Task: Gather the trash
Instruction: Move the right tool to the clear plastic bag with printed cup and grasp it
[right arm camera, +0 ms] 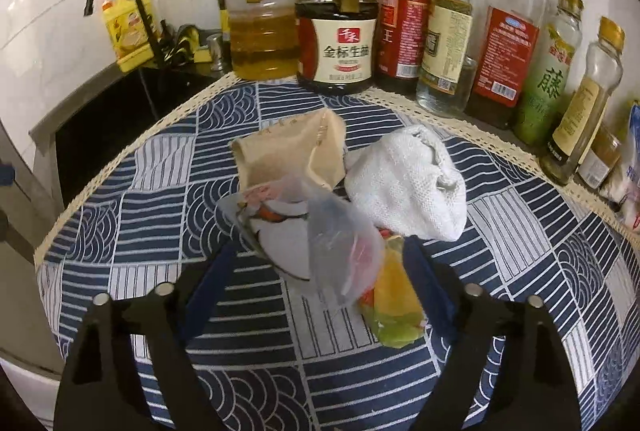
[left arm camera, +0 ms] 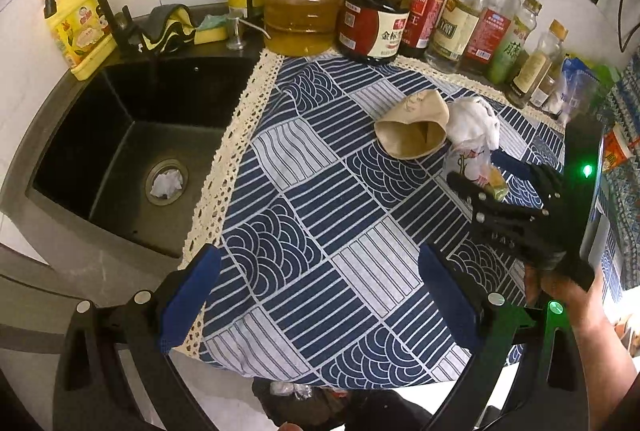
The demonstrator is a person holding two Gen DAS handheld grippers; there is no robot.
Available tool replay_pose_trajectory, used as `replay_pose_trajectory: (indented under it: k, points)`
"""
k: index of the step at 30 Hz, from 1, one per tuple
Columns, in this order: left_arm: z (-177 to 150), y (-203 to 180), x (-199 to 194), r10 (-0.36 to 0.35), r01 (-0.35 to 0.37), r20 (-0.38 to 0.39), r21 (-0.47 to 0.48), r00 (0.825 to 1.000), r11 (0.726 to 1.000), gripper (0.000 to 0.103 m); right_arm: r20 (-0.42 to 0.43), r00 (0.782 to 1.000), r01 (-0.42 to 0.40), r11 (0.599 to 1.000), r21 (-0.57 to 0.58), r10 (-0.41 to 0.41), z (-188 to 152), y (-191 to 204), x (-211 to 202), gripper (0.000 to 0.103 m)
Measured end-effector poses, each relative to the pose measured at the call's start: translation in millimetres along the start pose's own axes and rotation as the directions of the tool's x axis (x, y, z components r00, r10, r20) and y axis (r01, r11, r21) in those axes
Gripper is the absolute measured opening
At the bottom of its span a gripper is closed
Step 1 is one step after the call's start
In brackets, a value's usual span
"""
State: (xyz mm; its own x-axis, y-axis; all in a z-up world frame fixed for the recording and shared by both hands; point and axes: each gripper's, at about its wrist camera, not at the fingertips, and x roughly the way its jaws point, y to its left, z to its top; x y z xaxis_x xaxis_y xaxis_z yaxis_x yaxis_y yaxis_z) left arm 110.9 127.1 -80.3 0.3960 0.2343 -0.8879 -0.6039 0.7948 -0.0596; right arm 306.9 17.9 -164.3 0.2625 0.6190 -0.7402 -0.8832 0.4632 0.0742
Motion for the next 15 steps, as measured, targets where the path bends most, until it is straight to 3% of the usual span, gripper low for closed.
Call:
replay_pose_trajectory:
  k: [15]
  points:
    - [7, -12, 7, 0.006, -0.005, -0.017, 0.026, 1.000, 1.000, 0.096, -0.004, 0.998, -0.056, 0.998, 0.029, 0.056, 3, -3, 7, 0.069]
